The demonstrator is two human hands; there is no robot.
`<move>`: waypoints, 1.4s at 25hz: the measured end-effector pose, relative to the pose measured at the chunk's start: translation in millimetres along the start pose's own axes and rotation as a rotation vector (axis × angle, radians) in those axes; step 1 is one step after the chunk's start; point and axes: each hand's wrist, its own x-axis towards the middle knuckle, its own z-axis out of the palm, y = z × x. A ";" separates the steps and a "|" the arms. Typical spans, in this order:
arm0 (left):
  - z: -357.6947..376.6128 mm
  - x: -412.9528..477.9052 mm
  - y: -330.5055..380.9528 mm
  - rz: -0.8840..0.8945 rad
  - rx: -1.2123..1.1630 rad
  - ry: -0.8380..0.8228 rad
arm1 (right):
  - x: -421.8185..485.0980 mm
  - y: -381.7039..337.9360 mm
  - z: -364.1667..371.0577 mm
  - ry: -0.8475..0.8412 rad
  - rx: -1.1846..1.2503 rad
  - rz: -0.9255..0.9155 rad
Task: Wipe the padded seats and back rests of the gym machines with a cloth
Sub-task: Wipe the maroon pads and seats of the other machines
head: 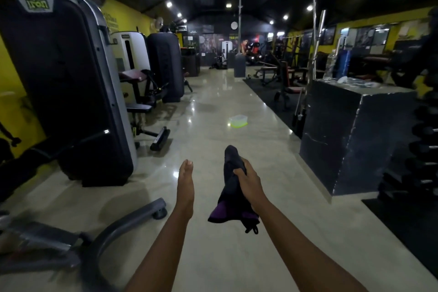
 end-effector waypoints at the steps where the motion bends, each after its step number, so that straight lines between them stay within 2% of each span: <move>1: 11.6 40.4 2.7 0.000 0.005 -0.009 | 41.8 0.5 3.4 0.000 0.009 0.003; 6: 75.8 230.5 4.5 -0.016 -0.010 -0.032 | 244.9 12.3 13.2 -0.003 -0.037 -0.013; 12: 146.5 460.3 -20.7 0.001 -0.015 -0.015 | 488.6 64.1 26.8 -0.051 -0.060 -0.046; 19: 234.2 727.5 -16.0 -0.002 -0.031 0.082 | 781.3 86.1 50.5 -0.172 -0.071 -0.069; 25: 279.4 952.0 -35.7 0.023 -0.061 0.160 | 1010.6 127.7 103.8 -0.226 -0.090 -0.079; 35: 316.5 1325.7 -41.5 -0.015 -0.036 0.252 | 1379.0 150.3 206.3 -0.296 -0.088 -0.080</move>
